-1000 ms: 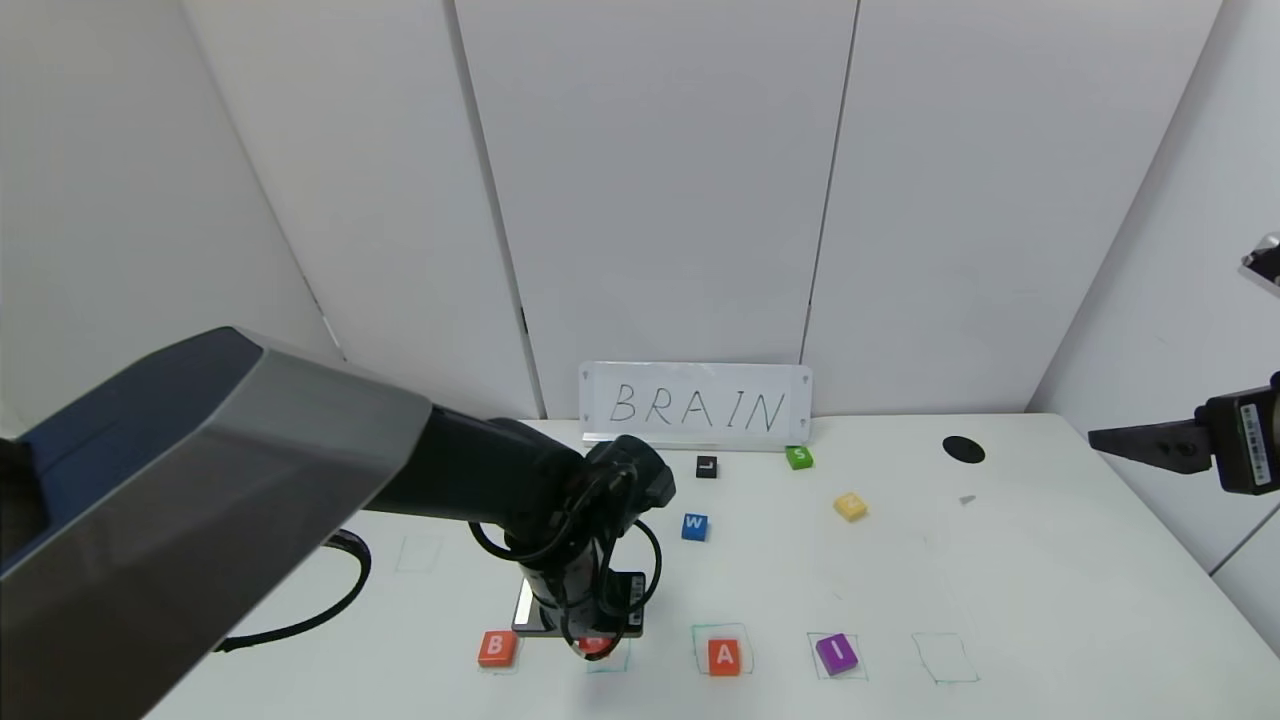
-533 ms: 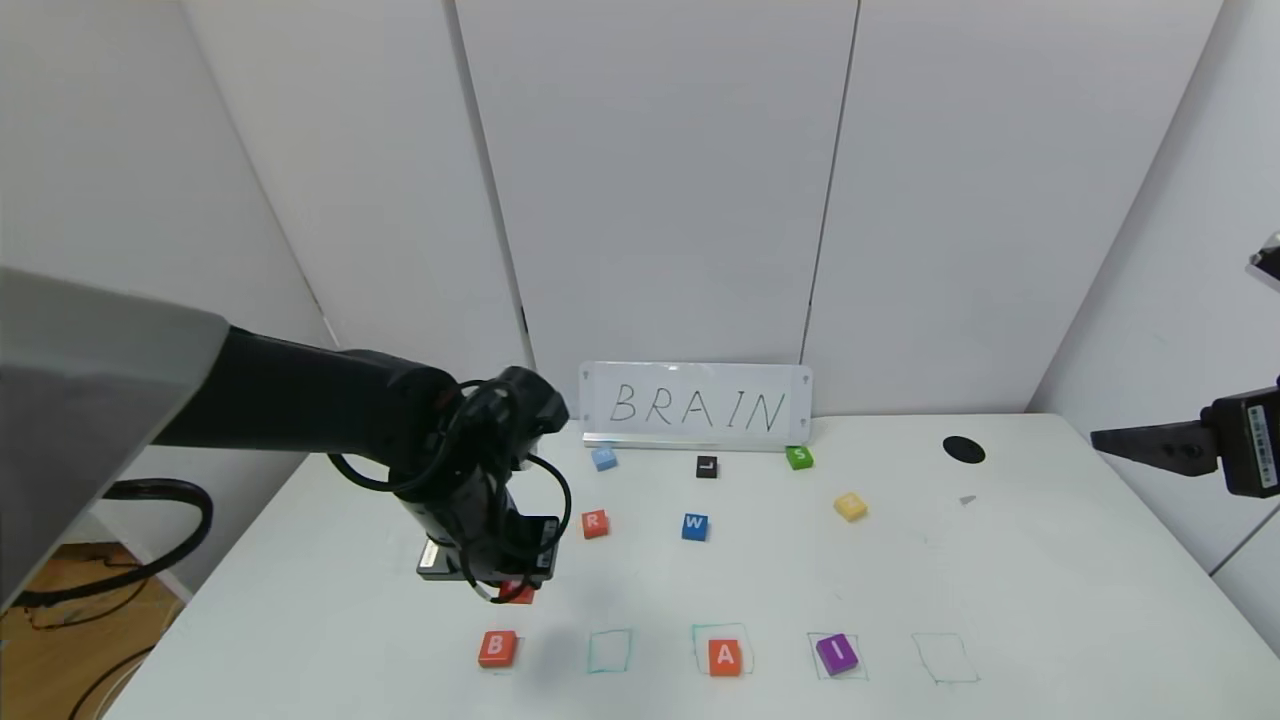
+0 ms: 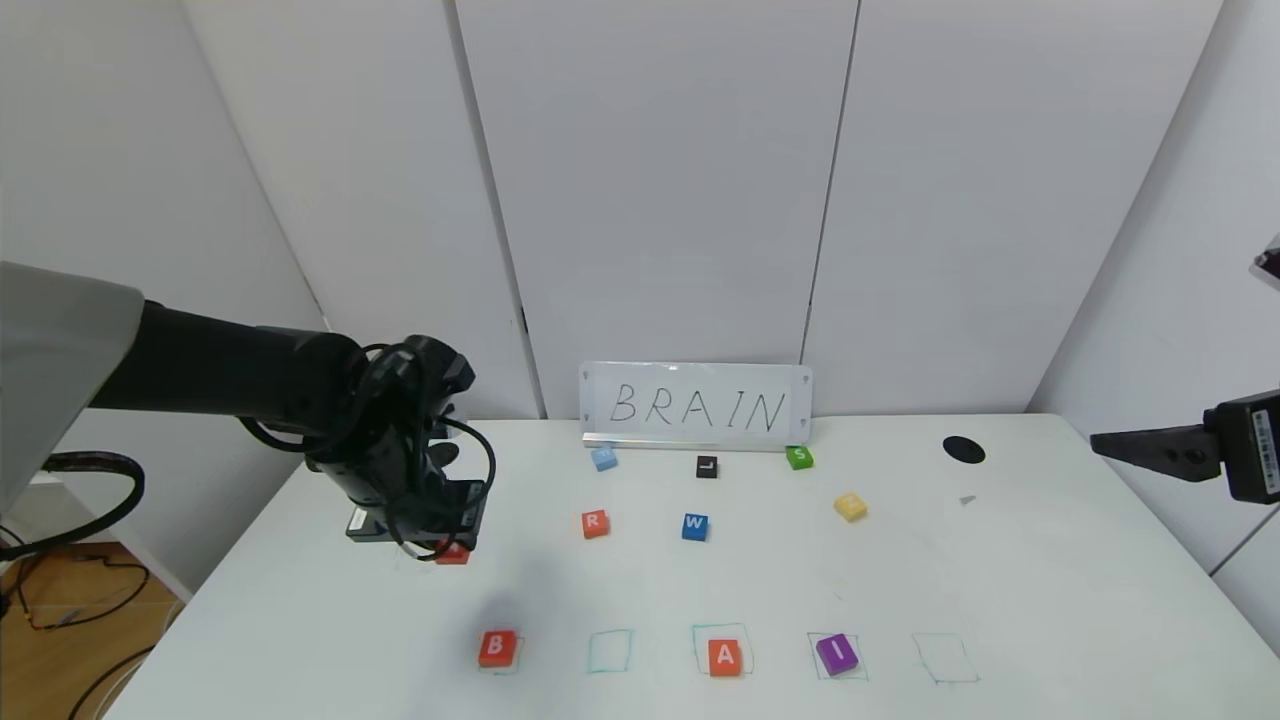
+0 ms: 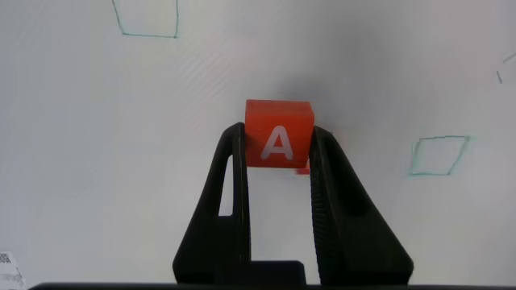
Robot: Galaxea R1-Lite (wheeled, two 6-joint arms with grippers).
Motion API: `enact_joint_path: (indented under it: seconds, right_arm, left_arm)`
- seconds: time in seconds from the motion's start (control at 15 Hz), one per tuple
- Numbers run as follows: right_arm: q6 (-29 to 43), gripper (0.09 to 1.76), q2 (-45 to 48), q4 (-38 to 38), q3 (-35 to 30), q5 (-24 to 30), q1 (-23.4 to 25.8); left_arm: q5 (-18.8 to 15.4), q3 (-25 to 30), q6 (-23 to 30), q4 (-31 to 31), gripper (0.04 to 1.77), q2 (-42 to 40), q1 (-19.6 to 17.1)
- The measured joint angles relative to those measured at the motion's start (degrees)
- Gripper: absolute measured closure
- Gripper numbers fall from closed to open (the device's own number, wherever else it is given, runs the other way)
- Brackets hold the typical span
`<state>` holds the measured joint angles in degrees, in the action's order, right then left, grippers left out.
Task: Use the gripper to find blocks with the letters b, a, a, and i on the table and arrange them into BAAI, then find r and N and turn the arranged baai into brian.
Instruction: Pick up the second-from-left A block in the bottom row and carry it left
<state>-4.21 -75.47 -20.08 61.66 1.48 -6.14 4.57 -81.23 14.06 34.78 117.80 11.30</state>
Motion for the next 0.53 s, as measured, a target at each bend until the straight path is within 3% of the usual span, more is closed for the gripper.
enact_joint_path:
  seconds: [0.53]
  right_arm:
    - [-0.1, 0.14, 0.0, 0.1, -0.5, 0.0, -0.6]
  left_arm:
    - [-0.8, -7.7, -4.2, 0.9, 1.32, 7.2, -7.6]
